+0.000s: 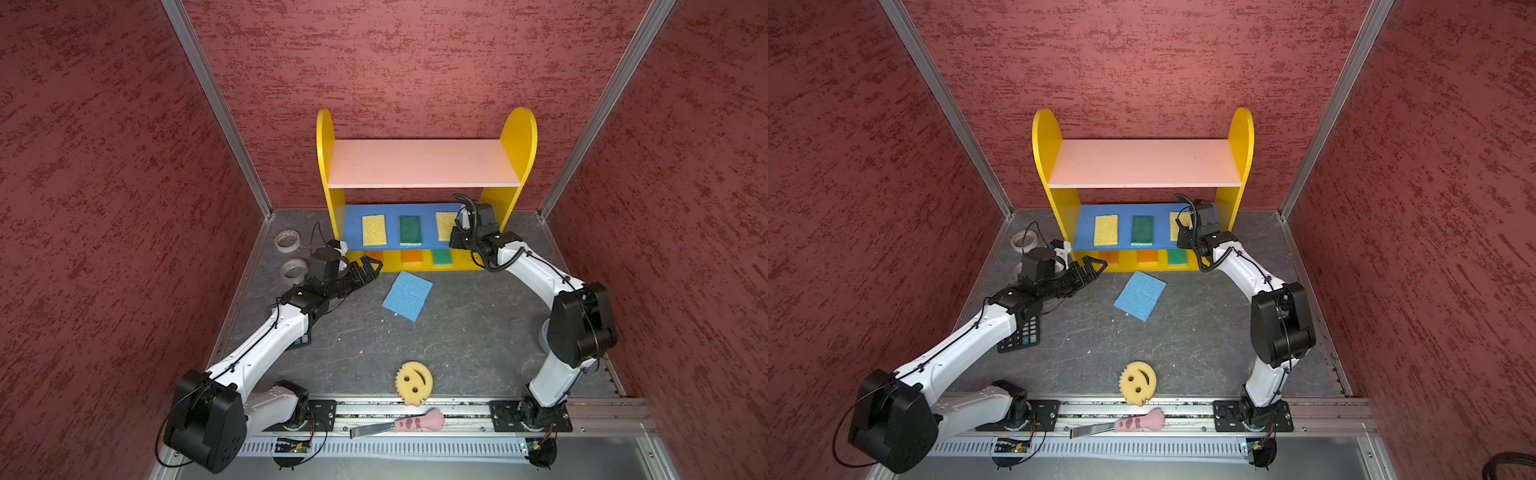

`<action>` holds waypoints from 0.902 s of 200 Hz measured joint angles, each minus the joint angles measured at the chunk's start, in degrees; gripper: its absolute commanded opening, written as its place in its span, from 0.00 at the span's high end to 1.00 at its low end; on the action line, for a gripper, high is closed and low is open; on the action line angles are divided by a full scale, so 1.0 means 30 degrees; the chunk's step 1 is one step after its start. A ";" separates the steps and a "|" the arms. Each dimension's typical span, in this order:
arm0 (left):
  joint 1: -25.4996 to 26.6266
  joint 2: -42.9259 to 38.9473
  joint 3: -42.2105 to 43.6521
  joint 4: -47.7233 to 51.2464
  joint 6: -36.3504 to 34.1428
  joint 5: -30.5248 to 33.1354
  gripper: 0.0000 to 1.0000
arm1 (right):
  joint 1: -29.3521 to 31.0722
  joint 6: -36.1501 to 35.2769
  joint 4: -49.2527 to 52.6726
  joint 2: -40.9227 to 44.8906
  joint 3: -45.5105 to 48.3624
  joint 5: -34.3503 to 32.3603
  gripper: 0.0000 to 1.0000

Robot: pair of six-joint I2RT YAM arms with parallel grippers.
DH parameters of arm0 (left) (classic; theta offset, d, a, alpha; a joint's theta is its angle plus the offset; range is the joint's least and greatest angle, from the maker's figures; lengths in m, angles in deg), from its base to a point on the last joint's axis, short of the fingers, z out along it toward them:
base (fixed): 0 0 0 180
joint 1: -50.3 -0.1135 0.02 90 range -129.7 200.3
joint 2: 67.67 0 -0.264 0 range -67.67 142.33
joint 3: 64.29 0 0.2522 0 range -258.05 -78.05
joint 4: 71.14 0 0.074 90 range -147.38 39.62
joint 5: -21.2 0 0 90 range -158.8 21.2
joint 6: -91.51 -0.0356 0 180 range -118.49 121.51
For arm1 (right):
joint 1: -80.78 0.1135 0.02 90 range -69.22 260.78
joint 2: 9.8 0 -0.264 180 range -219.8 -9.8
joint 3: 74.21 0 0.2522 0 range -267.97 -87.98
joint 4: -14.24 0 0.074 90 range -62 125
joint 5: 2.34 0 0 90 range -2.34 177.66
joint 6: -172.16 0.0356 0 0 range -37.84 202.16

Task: Place and organize the cleaning sponges onto the shelf
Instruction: 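Open the right gripper and release the yellow sponge upright on the shelf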

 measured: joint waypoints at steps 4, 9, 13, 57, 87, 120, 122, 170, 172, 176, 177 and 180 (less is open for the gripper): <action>0.0007 0.0000 0.0000 0.0000 0.0000 0.0000 0.01 | 0.0000 0.0000 0.0000 0.0007 0.0015 0.0000 1.00; 0.0029 -0.0007 0.0000 0.0007 0.0000 0.0000 0.01 | 0.0000 0.0000 0.0000 0.0036 0.0029 0.0000 1.00; 0.0051 -0.0007 0.0000 0.0000 0.0000 0.0007 0.01 | 0.0000 0.0000 -0.0029 0.0087 0.0087 0.0007 1.00; 0.0255 0.0131 -0.0022 -0.0044 0.0007 0.0044 0.01 | 0.0000 0.0306 -0.0277 0.2208 0.2200 0.0073 0.99; 0.0736 0.0648 -0.0372 -0.0066 0.0051 0.0175 0.01 | 0.0000 0.0641 -0.0525 0.3177 0.2900 0.0131 0.91; 0.1362 0.0882 -0.0663 -0.0109 0.0058 0.0525 0.01 | -0.0007 0.0852 -0.1013 0.3038 0.2718 0.0495 0.85; 0.1392 0.0882 -0.0663 -0.0109 0.0058 0.0546 0.01 | -0.0007 0.0860 -0.1005 0.3016 0.2659 0.0510 0.84; 0.1807 0.0882 -0.0670 -0.0102 0.0095 0.1137 0.01 | 0.0051 0.0998 -0.1617 0.1173 0.0765 0.1224 0.65; 0.1814 0.0882 -0.0670 -0.0102 0.0102 0.1158 0.01 | 0.0066 0.1027 -0.1632 0.1078 0.0692 0.1239 0.65; 0.1836 0.0882 -0.0670 -0.0102 0.0117 0.1173 0.01 | 0.0087 0.1005 -0.1654 0.0947 0.0568 0.1260 0.63; 0.1843 0.0882 -0.0670 -0.0102 0.0117 0.1180 0.01 | 0.0095 0.1020 -0.1683 0.0874 0.0517 0.1268 0.63; 0.1858 0.0889 -0.0670 -0.0102 0.0131 0.1195 0.01 | 0.0117 0.1027 -0.1698 0.0758 0.0415 0.1304 0.62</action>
